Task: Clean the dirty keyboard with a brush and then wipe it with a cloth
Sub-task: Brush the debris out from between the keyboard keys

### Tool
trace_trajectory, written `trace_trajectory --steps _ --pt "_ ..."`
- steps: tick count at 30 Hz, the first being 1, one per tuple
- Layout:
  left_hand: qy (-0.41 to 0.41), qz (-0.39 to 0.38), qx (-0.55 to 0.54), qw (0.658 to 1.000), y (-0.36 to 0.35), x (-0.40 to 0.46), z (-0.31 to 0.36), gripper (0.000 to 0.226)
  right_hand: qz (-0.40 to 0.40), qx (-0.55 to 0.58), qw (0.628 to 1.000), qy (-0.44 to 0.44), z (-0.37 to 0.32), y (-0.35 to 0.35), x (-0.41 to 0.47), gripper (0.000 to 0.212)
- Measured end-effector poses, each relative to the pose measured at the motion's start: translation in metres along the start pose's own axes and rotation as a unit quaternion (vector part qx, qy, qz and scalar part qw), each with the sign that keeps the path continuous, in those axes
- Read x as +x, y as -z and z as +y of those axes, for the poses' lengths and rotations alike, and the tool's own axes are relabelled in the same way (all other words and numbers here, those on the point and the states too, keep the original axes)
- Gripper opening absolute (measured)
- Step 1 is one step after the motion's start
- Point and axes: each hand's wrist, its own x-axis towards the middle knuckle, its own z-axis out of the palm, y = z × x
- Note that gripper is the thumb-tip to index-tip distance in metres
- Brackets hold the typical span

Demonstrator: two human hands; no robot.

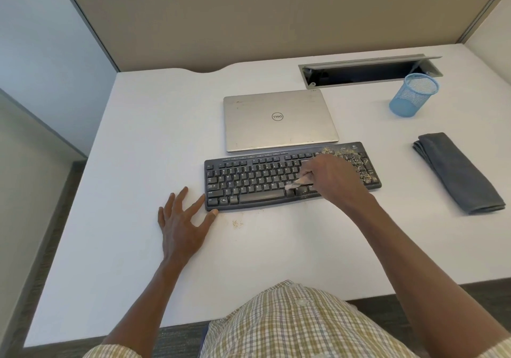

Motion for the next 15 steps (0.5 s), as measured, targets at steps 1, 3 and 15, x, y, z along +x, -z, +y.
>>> trace_trajectory --steps 1,3,15 --pt "0.001 0.000 -0.001 1.000 0.000 0.000 0.000 0.062 -0.004 -0.020 1.000 -0.010 0.001 0.002 -0.001 0.021" --pt "0.000 0.000 0.002 1.000 -0.001 0.000 -0.001 0.062 0.013 -0.035 0.999 -0.014 -0.001 0.007 -0.001 0.020" --pt "0.004 -0.005 0.003 1.000 -0.001 0.000 -0.001 0.062 0.007 -0.056 0.998 -0.028 0.022 0.008 -0.007 0.023"
